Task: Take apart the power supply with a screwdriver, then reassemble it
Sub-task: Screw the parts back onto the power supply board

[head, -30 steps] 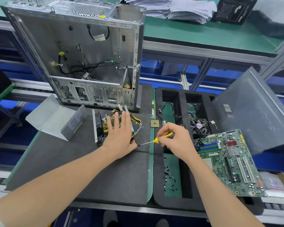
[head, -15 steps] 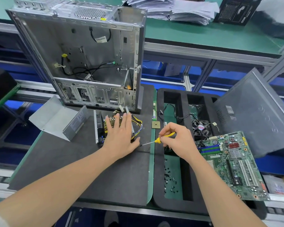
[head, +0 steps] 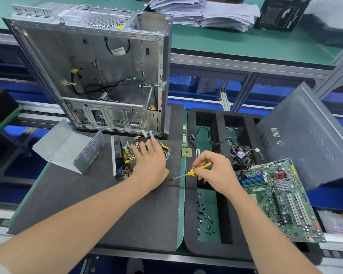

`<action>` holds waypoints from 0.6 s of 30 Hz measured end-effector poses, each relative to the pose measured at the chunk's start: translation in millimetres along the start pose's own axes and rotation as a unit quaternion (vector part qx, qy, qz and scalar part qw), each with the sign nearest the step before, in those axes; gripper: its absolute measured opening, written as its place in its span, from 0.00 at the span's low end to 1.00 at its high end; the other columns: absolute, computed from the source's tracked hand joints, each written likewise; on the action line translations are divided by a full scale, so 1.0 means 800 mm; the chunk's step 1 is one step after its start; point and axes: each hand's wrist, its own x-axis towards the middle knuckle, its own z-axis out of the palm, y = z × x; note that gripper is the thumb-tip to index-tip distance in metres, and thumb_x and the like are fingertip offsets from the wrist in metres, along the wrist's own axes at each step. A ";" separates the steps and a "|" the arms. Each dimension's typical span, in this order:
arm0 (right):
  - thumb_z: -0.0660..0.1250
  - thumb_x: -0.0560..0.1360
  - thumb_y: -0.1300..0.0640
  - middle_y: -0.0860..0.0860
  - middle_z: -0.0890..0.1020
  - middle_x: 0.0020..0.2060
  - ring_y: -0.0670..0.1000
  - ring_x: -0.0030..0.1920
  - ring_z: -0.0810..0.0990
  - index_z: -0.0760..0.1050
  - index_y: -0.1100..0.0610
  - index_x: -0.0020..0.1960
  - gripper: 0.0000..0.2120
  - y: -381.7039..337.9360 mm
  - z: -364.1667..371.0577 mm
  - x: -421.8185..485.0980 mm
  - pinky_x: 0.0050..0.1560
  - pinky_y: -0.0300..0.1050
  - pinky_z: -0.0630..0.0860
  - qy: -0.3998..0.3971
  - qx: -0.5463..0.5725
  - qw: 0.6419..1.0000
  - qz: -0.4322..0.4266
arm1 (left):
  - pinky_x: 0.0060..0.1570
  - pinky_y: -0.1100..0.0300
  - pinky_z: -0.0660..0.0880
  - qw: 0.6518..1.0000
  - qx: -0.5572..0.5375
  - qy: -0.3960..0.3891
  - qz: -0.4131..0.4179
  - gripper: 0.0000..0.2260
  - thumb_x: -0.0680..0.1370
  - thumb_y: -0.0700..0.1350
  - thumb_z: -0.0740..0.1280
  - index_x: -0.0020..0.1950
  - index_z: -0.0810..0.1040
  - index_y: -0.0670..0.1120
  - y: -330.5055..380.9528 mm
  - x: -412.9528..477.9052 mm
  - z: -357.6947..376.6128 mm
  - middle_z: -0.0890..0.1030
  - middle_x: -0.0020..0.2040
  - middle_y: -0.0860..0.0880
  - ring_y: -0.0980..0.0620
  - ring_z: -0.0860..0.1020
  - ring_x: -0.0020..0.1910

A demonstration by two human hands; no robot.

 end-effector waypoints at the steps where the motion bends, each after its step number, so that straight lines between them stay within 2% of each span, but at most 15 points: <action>1: 0.74 0.69 0.67 0.49 0.86 0.37 0.51 0.32 0.85 0.82 0.51 0.41 0.11 0.000 0.001 0.000 0.34 0.38 0.77 0.000 0.002 1.000 0.000 | 0.75 0.29 0.58 1.000 0.015 0.002 0.006 0.42 0.79 0.52 0.64 0.80 0.45 0.30 -0.002 0.000 0.000 0.57 0.79 0.30 0.27 0.58 0.78; 4: 0.74 0.69 0.67 0.49 0.86 0.37 0.52 0.33 0.86 0.82 0.51 0.41 0.11 -0.002 0.003 0.002 0.34 0.38 0.77 -0.002 0.004 1.000 0.000 | 0.76 0.33 0.58 0.996 0.068 0.019 0.055 0.39 0.84 0.55 0.59 0.82 0.44 0.32 -0.019 -0.003 0.009 0.56 0.80 0.28 0.26 0.58 0.78; 6: 0.73 0.69 0.67 0.49 0.86 0.37 0.52 0.33 0.86 0.82 0.51 0.41 0.11 -0.003 0.005 0.004 0.34 0.39 0.77 -0.004 0.004 1.000 0.000 | 0.76 0.33 0.59 0.991 0.091 0.029 0.096 0.37 0.84 0.56 0.57 0.83 0.47 0.35 -0.035 -0.007 0.014 0.58 0.79 0.28 0.25 0.59 0.78; 8: 0.74 0.69 0.67 0.49 0.86 0.37 0.51 0.33 0.86 0.82 0.51 0.42 0.10 -0.004 0.007 0.005 0.34 0.39 0.78 -0.007 0.000 1.000 -0.003 | 0.73 0.34 0.64 0.986 0.104 0.038 0.127 0.34 0.81 0.56 0.62 0.82 0.59 0.40 -0.045 -0.009 0.014 0.64 0.77 0.27 0.25 0.65 0.74; 10: 0.74 0.69 0.66 0.49 0.86 0.37 0.51 0.33 0.86 0.82 0.51 0.42 0.10 -0.007 0.009 0.006 0.34 0.39 0.79 -0.010 -0.006 1.000 -0.007 | 0.68 0.36 0.69 0.981 0.118 0.047 0.147 0.27 0.76 0.55 0.65 0.72 0.72 0.44 -0.050 -0.008 0.011 0.72 0.71 0.29 0.28 0.72 0.67; 11: 0.74 0.69 0.66 0.49 0.86 0.38 0.51 0.33 0.86 0.82 0.51 0.42 0.10 -0.008 0.010 0.007 0.34 0.39 0.79 -0.011 -0.009 1.000 -0.008 | 0.64 0.38 0.70 0.979 0.118 0.052 0.156 0.24 0.74 0.55 0.65 0.67 0.75 0.45 -0.052 -0.007 0.010 0.74 0.68 0.30 0.30 0.74 0.63; 14: 0.74 0.69 0.66 0.49 0.86 0.38 0.51 0.33 0.86 0.82 0.51 0.41 0.10 -0.012 0.013 0.009 0.35 0.42 0.79 -0.015 -0.016 1.000 -0.012 | 0.56 0.44 0.67 0.976 0.098 0.059 0.183 0.22 0.72 0.60 0.61 0.60 0.73 0.48 -0.062 0.000 0.002 0.76 0.60 0.37 0.37 0.74 0.53; 18: 0.74 0.69 0.66 0.49 0.86 0.38 0.51 0.34 0.86 0.82 0.50 0.41 0.11 -0.016 0.015 0.009 0.36 0.42 0.79 -0.012 -0.013 1.000 -0.010 | 0.55 0.45 0.66 0.977 0.078 0.079 0.181 0.29 0.70 0.64 0.59 0.66 0.73 0.49 -0.073 0.005 0.002 0.75 0.64 0.41 0.38 0.75 0.56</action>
